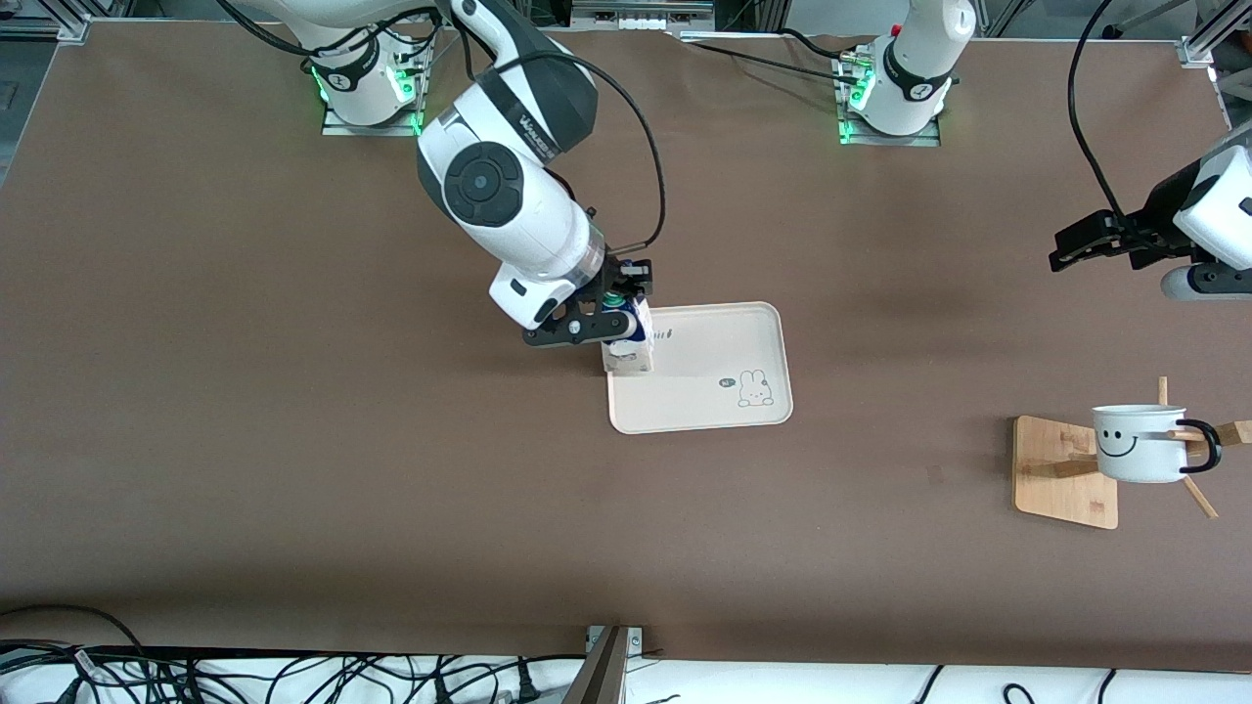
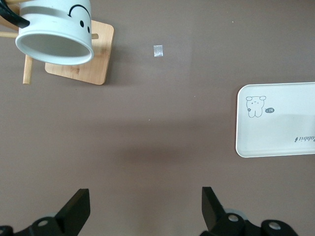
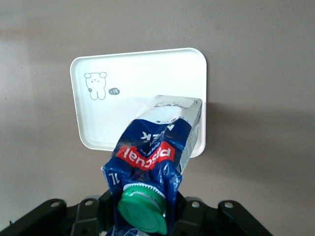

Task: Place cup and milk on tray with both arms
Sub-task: 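Carry the milk carton with the right gripper over the white tray, then lower the carton onto the tray while the left gripper reaches the mug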

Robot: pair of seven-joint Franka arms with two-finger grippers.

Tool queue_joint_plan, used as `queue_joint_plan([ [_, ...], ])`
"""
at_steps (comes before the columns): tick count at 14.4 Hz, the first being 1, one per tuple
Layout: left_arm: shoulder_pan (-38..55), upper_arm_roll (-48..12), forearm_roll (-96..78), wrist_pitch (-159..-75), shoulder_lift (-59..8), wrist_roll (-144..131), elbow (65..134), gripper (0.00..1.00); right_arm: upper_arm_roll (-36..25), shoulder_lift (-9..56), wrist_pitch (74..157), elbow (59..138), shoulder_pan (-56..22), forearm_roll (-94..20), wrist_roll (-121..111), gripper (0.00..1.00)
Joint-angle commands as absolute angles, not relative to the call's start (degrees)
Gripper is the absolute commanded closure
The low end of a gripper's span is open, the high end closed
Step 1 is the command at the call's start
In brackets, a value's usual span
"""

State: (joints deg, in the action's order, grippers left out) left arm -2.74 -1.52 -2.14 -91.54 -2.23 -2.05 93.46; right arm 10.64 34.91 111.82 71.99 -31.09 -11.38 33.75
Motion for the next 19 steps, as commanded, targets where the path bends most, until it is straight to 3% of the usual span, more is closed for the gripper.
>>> queue_joint_plan([
  [1, -2.9, -2.1, 0.7, -90.7, -3.0, -2.7, 91.9, 0.00, 10.2, 36.8, 113.5, 70.9, -32.6, -10.4, 35.6, 0.65],
  [6, -3.0, -2.1, 1.0, -91.7, -4.0, -2.9, 92.3, 0.00, 10.0, 40.2, 117.1, 71.0, -36.1, -8.2, 35.9, 0.65],
  [12, -6.2, -1.8, 1.0, -99.0, -7.2, -2.8, 93.3, 0.00, 9.1, 41.3, 118.2, 70.9, -35.2, -7.3, 35.1, 0.65],
  [17, -7.0, -1.8, 0.8, -117.2, -4.1, -2.6, 104.8, 0.00, 9.1, 42.1, 120.0, 71.0, -35.7, -7.6, 35.9, 0.65],
  [19, -7.0, -2.0, 0.9, -118.7, -2.8, -2.5, 107.3, 0.00, 9.1, 42.1, 119.3, 71.0, -36.1, -7.6, 35.9, 0.65],
])
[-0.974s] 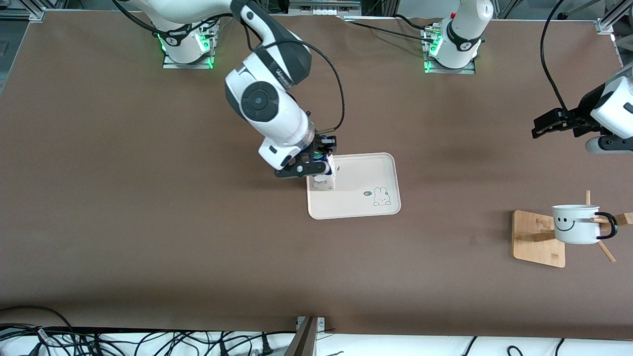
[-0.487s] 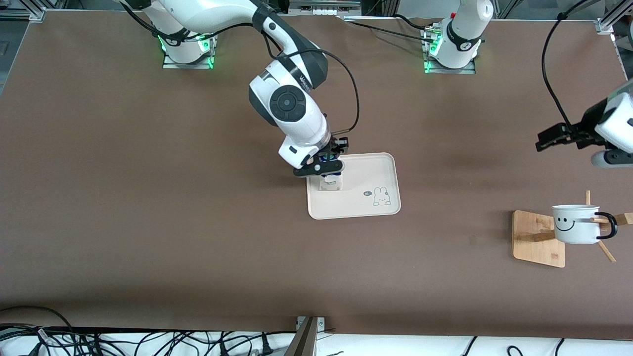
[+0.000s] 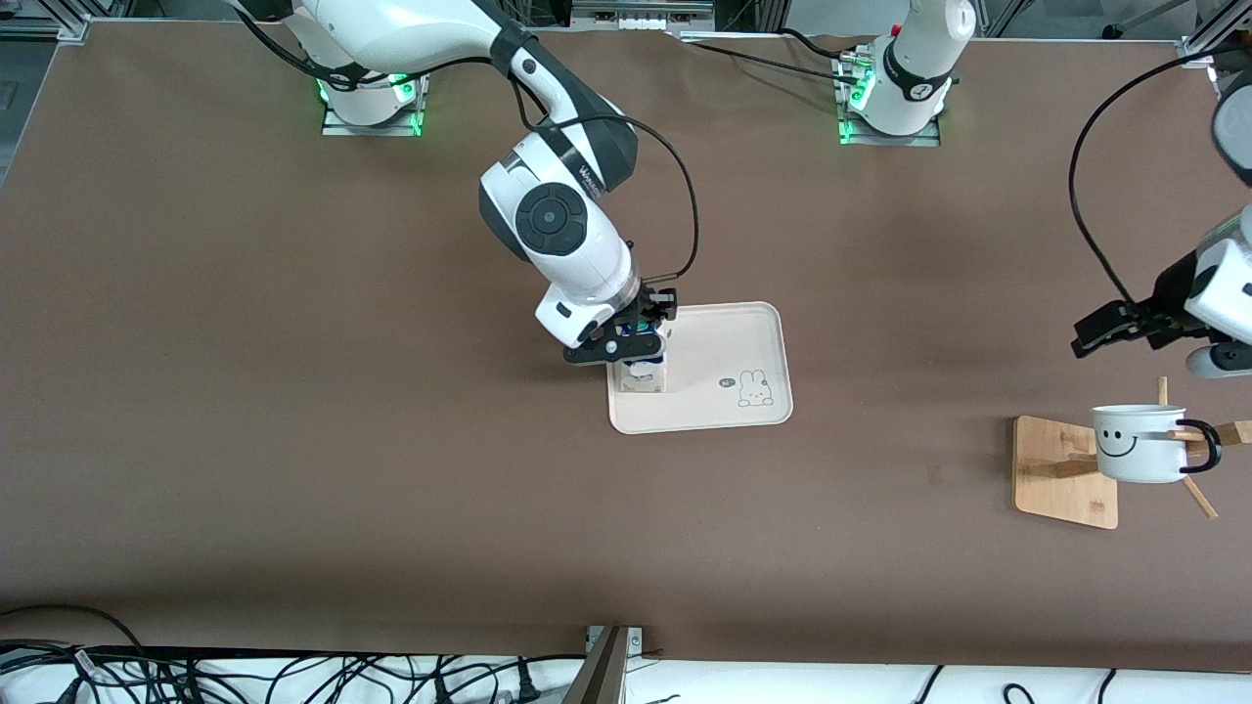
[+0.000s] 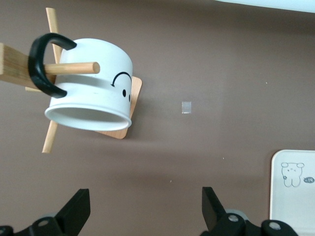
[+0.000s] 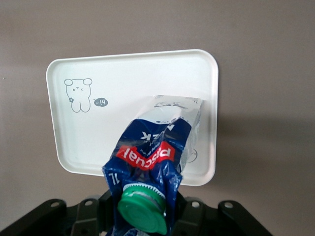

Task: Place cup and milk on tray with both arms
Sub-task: 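Lower the carton onto the tray while the left gripper reaches the mug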

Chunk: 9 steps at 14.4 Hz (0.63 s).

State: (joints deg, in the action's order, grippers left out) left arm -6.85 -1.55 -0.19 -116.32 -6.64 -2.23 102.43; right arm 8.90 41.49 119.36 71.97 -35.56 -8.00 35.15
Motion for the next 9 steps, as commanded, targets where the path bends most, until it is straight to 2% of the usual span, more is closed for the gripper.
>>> queue_joint_plan([
  [1, -7.0, -2.0, 0.9, -118.7, -2.6, -2.5, 107.3, 0.00, 9.2, 41.9, 119.2, 71.1, -36.2, -7.6, 35.9, 0.65],
  [7, -7.2, -2.0, 0.9, -124.4, -2.8, -2.1, 110.4, 0.00, 9.1, 42.5, 119.9, 71.5, -36.1, -7.8, 36.2, 0.65],
  [9, -7.1, -2.0, 0.9, -132.1, -2.9, -2.3, 114.5, 0.00, 9.1, 42.7, 120.0, 72.2, -36.1, -7.8, 36.2, 0.65],
])
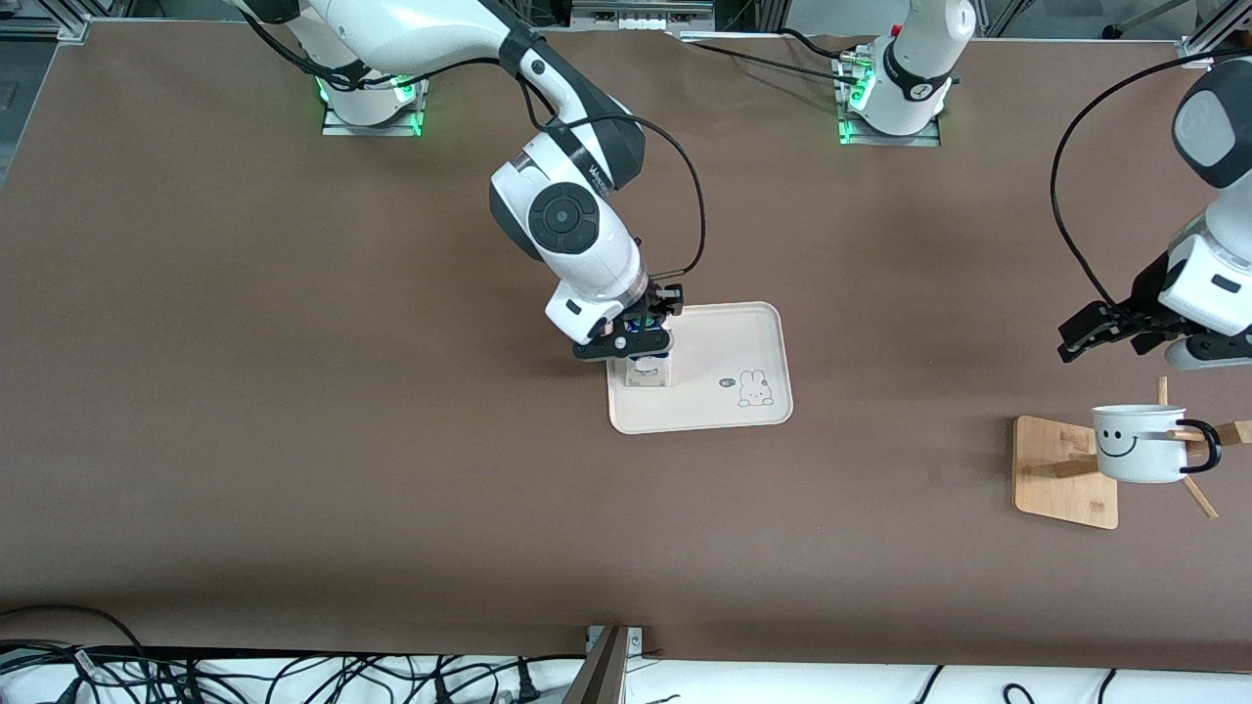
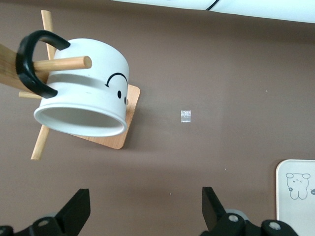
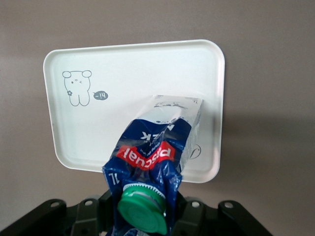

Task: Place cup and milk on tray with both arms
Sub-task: 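Lower the carton onto the tray while the left gripper reaches the mug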

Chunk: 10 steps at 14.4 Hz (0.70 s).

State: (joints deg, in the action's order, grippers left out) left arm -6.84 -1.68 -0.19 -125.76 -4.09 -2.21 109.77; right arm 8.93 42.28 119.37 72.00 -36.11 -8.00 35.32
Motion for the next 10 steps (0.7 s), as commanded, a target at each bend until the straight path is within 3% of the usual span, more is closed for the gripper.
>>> queue_joint_plan([
  [1, -7.1, -2.0, 0.9, -136.0, -2.8, -2.2, 116.9, 0.00, 9.1, 43.0, 120.1, 72.2, -36.1, -7.8, 36.2, 0.64],
  [2, -7.1, -2.0, 0.9, -138.7, -2.8, -2.2, 118.5, 0.00, 9.1, 43.2, 120.7, 72.2, -36.1, -7.8, 36.3, 0.63],
  [3, -7.2, -2.0, 0.9, -141.0, -3.0, -2.2, 119.5, 0.00, 9.1, 43.2, 121.4, 72.2, -36.1, -7.9, 36.3, 0.54],
  [4, -7.2, -2.0, 1.0, -143.5, -3.3, -2.1, 120.2, 0.00, 9.1, 43.2, 121.9, 72.3, -36.1, -7.9, 36.4, 0.36],
  [5, -7.2, -1.9, 1.0, -146.4, -3.9, -2.1, 121.0, 0.00, 9.2, 43.2, 122.0, 72.3, -36.0, -7.9, 36.3, 0.01],
  [10, -7.2, -1.9, 6.2, -154.7, -6.7, -2.0, 121.6, 0.00, 9.1, 42.6, 122.0, 72.2, -35.8, -7.9, 36.7, 0.00],
])
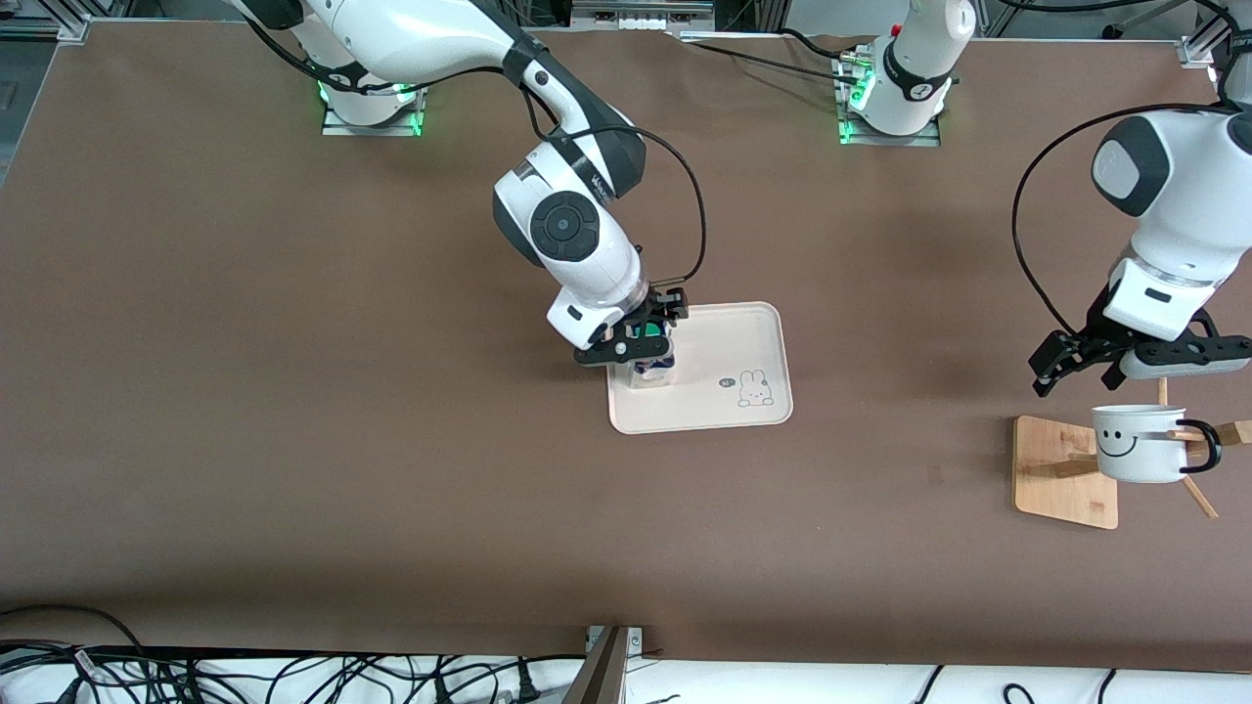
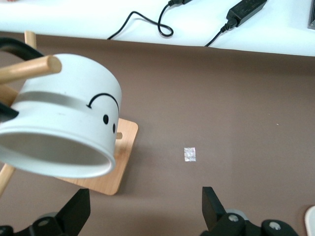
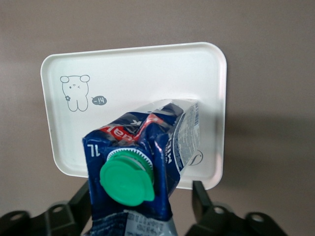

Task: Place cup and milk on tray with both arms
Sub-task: 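Lower the carton onto the tray while the left gripper reaches the mug, then open the right gripper and withdraw while the left gripper grasps the mug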

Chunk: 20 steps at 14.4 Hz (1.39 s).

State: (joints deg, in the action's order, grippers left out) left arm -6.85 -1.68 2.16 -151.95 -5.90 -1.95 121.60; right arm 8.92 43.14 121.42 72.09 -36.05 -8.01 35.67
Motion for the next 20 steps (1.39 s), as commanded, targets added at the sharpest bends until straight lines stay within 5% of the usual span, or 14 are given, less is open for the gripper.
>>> queue_joint_plan([
  [1, -7.2, -1.9, 7.1, -155.7, -7.2, -2.0, 121.4, 0.00, 9.1, 42.6, 121.9, 72.2, -35.7, -7.8, 37.7, 0.00],
  [8, -7.6, -1.9, 9.1, -161.0, -10.3, -1.9, 120.9, 0.00, 7.8, 34.6, 114.6, 71.9, -35.9, -7.0, 46.2, 0.00],
  [9, -7.6, -1.9, 9.2, -161.0, -10.7, -1.9, 120.9, 0.06, 7.6, 32.2, 112.2, 71.7, -35.9, -6.9, 47.8, 0.00],
  [13, -8.2, -1.9, 10.0, -161.7, -11.0, -1.9, 120.8, 0.75, 1.8, 23.7, 101.0, 71.5, -35.7, -4.3, 47.3, 0.00],
  [15, -8.3, -1.9, 10.0, -162.2, -11.2, -1.9, 120.8, 0.87, 0.2, 21.5, 98.4, 69.9, -35.2, -2.6, 44.6, 0.00],
  [20, -9.4, -1.9, 12.3, -163.6, -11.3, -1.9, 120.8, 0.89, -2.9, 21.3, 95.4, 66.2, -27.7, -2.9, 36.2, 0.00],
])
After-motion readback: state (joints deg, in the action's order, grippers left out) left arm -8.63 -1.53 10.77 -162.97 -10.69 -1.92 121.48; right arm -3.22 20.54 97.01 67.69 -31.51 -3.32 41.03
